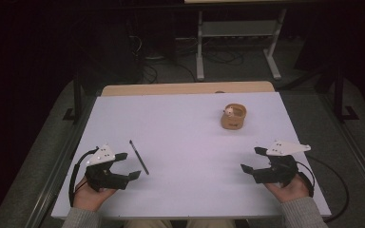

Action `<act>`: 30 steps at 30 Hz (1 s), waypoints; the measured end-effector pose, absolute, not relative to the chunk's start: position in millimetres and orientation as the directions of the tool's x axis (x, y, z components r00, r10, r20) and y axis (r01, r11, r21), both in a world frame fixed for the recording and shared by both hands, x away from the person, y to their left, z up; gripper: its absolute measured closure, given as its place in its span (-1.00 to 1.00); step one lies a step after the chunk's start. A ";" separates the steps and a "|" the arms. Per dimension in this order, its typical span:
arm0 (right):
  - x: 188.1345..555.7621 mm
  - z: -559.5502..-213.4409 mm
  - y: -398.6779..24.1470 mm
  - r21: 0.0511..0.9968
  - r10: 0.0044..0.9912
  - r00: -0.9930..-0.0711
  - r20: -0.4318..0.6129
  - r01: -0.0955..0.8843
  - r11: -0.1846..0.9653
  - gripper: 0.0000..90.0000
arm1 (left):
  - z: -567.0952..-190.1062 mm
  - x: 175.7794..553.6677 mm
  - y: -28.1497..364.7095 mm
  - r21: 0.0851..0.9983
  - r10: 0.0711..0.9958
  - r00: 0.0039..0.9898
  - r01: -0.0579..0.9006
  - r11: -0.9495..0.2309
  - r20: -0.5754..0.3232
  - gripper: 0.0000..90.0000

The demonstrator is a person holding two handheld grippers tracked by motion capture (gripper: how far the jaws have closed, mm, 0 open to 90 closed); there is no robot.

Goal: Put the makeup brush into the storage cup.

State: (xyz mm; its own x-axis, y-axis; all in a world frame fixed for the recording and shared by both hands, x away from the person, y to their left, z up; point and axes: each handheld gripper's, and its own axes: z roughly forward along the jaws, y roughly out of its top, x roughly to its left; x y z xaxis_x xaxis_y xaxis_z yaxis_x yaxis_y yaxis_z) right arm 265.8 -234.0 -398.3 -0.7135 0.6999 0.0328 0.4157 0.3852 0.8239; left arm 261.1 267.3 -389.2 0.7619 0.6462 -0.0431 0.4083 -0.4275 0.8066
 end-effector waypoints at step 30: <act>273.1 -382.1 -212.0 0.825 0.661 -0.750 0.012 0.381 0.418 -0.57 | -381.9 261.7 273.5 0.822 0.663 0.747 0.407 -0.399 -0.048 -0.61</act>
State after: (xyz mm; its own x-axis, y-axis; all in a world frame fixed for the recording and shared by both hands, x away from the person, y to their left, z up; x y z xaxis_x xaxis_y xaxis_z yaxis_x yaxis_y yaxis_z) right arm 273.1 -212.0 -382.1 -0.7502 0.6611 0.0118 0.3810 0.4175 0.8249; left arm 261.7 273.5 -381.9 0.7472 0.6628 -0.0484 0.4068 -0.3985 0.8220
